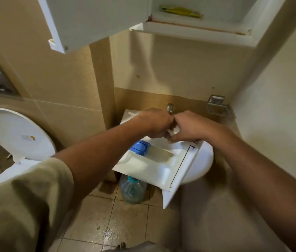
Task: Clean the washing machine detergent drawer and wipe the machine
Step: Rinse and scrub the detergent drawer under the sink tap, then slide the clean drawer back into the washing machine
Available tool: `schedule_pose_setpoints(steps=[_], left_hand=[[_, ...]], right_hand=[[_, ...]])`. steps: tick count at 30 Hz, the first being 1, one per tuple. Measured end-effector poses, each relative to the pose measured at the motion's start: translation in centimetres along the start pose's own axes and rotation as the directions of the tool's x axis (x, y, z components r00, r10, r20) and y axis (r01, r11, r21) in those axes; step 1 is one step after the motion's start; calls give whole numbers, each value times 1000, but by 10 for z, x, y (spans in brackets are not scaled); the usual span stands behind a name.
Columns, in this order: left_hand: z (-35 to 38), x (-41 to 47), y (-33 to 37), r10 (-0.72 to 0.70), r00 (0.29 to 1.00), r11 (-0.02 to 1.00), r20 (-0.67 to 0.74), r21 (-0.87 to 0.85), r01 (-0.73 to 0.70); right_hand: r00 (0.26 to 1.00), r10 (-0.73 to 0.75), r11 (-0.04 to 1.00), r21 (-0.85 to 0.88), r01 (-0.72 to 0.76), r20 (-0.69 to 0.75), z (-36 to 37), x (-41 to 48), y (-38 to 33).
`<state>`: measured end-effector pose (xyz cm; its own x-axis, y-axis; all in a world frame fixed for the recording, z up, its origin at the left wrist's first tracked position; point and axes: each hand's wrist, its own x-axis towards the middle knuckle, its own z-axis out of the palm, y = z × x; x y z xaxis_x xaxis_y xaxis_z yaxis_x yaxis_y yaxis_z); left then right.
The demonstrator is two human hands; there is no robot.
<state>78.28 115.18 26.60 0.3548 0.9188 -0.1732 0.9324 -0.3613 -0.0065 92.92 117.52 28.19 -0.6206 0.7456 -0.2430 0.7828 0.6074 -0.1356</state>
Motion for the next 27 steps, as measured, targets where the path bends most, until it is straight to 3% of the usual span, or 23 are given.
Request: schedule_pose_setpoints(steps=[3, 9, 13, 15, 16, 18, 20, 21, 22, 24, 25, 26, 27], left_hand=[[-6, -7, -2, -72, 997, 997, 31, 15, 72], [17, -1, -3, -178, 984, 980, 6, 90, 177], [36, -6, -14, -276, 943, 953, -184, 77, 293], [52, -26, -16, -350, 861, 935, -368, -80, 346], [62, -40, -13, -396, 777, 917, -490, -174, 358], [87, -75, 1, -552, 502, 832, -666, -397, 388], [125, -116, 14, -819, 217, 568, -531, -695, 442], [143, -137, 19, -930, 133, 366, -342, -829, 422], [157, -157, 23, -989, 112, 135, -101, -926, 352], [175, -192, 32, -923, 232, -260, 308, -942, 214], [182, -209, 40, -846, 312, -396, 433, -901, 177], [191, -225, 48, -798, 338, -476, 499, -866, 155], [200, -241, 57, -780, 321, -528, 537, -840, 122]], right_hand=[[993, -20, 999, 31, 16, 118, 11, 12, 12], [991, -86, 994, -60, 92, 105, 44, 44, 23], [978, -89, 996, 46, 82, 187, 60, 59, 31], [970, -75, 974, 228, 21, 231, 70, 64, 35], [965, -68, 948, 318, -17, 254, 77, 66, 35], [956, -61, 887, 456, -81, 288, 94, 67, 31], [948, -63, 845, 522, -116, 312, 115, 68, 16], [944, -73, 832, 541, -121, 322, 126, 67, 6], [935, -93, 828, 549, -118, 342, 137, 65, -5], [907, -153, 830, 549, -98, 392, 156, 55, -31], [890, -178, 835, 543, -89, 419, 166, 48, -45], [878, -202, 843, 534, -70, 435, 175, 41, -61], [866, -220, 854, 518, -51, 448, 183, 34, -77]])
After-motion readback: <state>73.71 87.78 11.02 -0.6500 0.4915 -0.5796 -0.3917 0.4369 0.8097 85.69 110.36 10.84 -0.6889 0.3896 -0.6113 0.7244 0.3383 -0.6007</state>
